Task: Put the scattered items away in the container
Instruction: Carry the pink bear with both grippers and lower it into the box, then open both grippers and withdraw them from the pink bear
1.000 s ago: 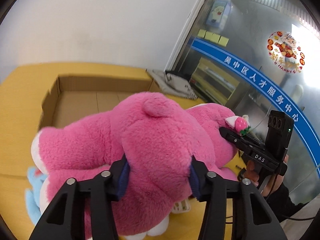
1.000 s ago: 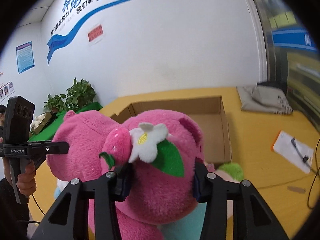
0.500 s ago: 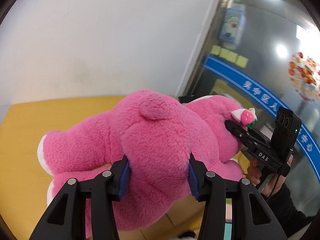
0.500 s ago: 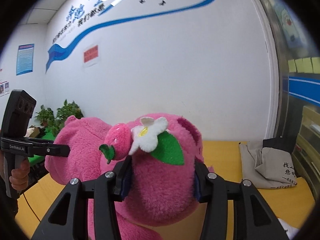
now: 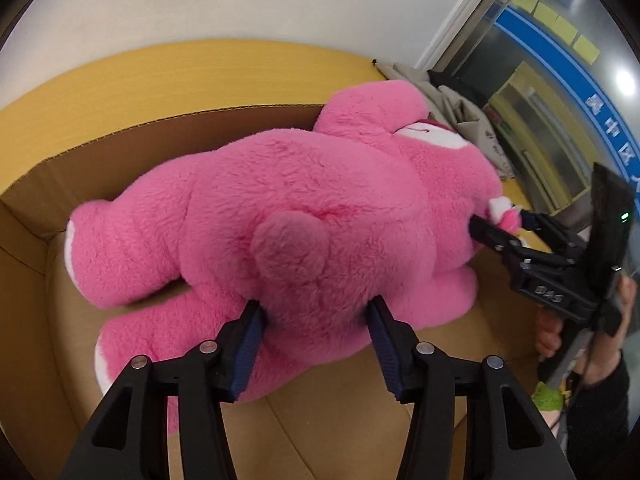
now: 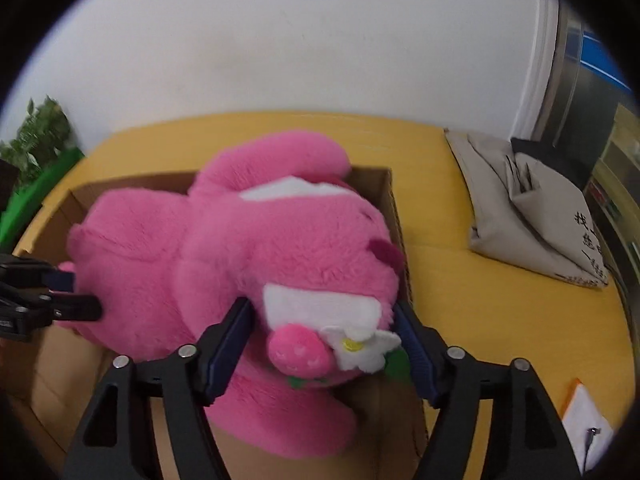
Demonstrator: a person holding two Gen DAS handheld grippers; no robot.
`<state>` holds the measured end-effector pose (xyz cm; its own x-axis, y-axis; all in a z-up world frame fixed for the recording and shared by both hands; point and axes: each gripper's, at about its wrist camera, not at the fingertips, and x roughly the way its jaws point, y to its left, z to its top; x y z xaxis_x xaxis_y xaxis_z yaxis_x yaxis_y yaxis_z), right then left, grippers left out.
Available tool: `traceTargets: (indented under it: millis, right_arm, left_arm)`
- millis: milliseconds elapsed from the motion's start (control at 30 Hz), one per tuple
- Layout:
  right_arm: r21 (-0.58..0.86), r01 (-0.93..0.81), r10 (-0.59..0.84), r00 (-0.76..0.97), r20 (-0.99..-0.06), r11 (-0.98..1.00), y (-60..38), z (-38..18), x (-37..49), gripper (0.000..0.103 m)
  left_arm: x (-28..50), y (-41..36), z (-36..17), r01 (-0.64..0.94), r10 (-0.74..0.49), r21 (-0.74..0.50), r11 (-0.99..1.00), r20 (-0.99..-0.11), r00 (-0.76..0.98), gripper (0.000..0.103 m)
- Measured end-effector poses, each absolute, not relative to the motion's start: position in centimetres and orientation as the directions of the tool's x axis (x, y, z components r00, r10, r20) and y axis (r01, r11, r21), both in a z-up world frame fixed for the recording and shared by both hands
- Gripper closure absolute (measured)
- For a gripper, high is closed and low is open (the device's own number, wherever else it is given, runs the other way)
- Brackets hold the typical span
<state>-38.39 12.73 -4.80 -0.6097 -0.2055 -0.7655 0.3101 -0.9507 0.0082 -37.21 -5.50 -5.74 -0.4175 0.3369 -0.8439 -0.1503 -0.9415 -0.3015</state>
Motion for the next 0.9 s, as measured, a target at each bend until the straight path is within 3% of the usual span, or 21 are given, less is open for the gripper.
traceTargets:
  millis: [200, 300, 533, 700, 900]
  right_arm:
    - [0.027, 0.340, -0.235, -0.588, -0.774, -0.940, 13.4, -3.9, -36.3, 0.023]
    - [0.009, 0.358, -0.237, -0.596, -0.767, -0.934, 12.7, -3.6, -35.3, 0.023]
    - [0.014, 0.400, -0.317, -0.705, -0.634, -0.916, 10.2, 1.7, -38.1, 0.023]
    - [-0.105, 0.361, -0.123, -0.555, -0.823, -0.927, 6.6, -4.9, -44.0, 0.024]
    - [-0.113, 0.321, -0.073, -0.515, -0.854, -0.940, 6.8, -5.4, -43.4, 0.024]
  left_arm:
    - [-33.6, -6.6, -3.2, -0.145, 0.284, -0.245, -0.959, -0.840, -0.462, 0.042]
    - [-32.4, -7.5, -2.7, -0.108, 0.240, -0.214, -0.971, -0.851, -0.467, 0.032]
    - [-30.6, -9.6, -3.9, -0.044, 0.210, -0.214, -0.976, -0.863, -0.459, 0.032]
    - [-29.1, -8.7, -3.3, -0.076, 0.195, -0.181, -0.981, -0.855, -0.480, 0.032]
    - [-27.5, -9.9, -2.9, -0.064, 0.194, -0.187, -0.980, -0.841, -0.505, 0.032]
